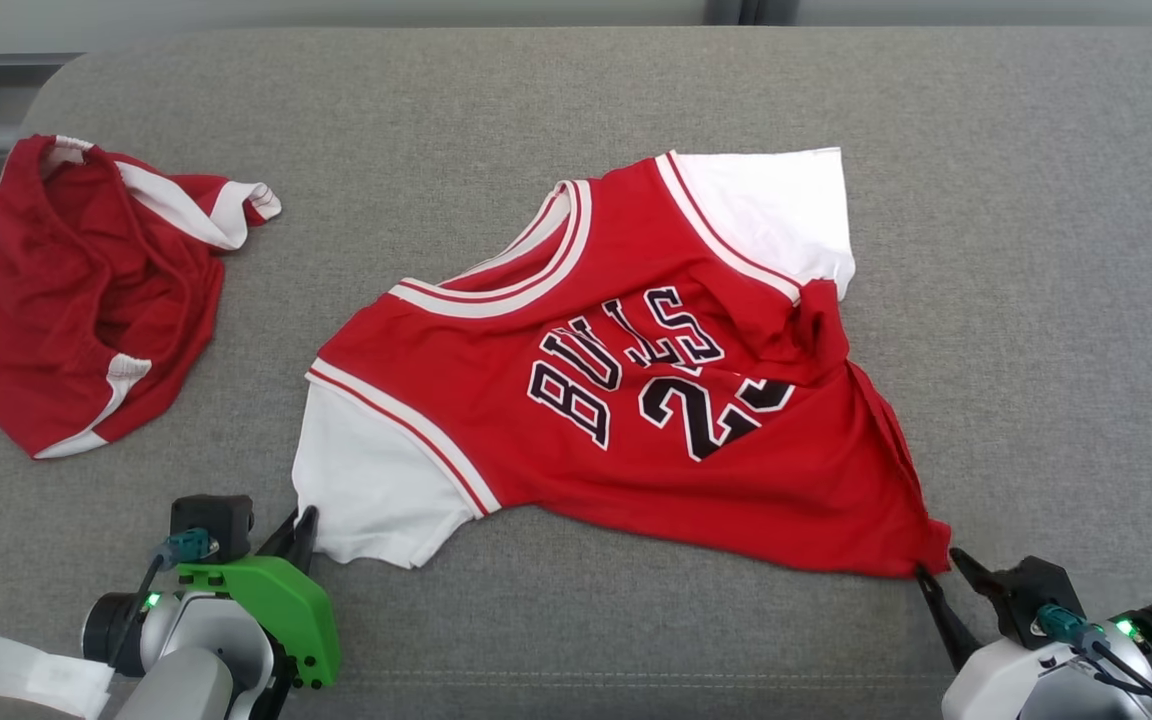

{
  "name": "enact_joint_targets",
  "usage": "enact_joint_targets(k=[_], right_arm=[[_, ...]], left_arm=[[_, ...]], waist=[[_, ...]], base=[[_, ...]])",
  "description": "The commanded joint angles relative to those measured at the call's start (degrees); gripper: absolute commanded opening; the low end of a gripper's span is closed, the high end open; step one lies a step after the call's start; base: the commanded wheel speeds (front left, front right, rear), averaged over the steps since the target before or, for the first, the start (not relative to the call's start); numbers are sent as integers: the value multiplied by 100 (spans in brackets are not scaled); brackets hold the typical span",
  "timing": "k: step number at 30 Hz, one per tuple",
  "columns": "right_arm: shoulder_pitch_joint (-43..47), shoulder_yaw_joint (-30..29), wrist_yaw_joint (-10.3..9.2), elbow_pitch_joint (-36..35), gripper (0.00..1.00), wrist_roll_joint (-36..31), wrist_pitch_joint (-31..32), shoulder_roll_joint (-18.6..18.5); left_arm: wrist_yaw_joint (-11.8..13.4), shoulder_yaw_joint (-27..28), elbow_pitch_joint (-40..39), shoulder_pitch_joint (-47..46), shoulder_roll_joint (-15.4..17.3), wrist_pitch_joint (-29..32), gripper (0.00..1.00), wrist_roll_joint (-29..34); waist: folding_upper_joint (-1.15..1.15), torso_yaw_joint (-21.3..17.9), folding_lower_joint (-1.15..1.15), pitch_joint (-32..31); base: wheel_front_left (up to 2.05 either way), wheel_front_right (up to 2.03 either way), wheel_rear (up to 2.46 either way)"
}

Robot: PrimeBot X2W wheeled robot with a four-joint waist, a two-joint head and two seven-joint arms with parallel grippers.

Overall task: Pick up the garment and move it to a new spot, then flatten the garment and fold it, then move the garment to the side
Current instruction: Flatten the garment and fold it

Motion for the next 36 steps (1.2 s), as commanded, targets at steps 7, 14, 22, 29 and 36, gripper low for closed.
enact_joint_targets(k=[7,14,22,29,36], right_arm=[[-147,128,-2,242,0,117,-51,39],[-157,102,-2,289,0,409,-141,232],[-357,-58,-2,8,0,1399,-336,604],[-676,-392,0,-452,0,2384,-154,891],[-1674,-538,0,-564,0,3304,268,1055]], left_arm=[[20,-46,118,3,3,-16,0,-42],[84,71,24,45,40,-241,0,-116],[174,508,-553,68,-14,-787,0,-468],[275,1053,-1456,14,-155,-1215,0,-933],[384,1299,-2006,-539,-223,-1023,0,-1230]], waist=[[0,44,0,-27],[0,15,0,-163],[0,-35,0,-442],[0,-81,0,-596],[0,-249,0,-410]], base=[[0,0,0],[0,0,0],[0,0,0],[0,0,0],[0,0,0]])
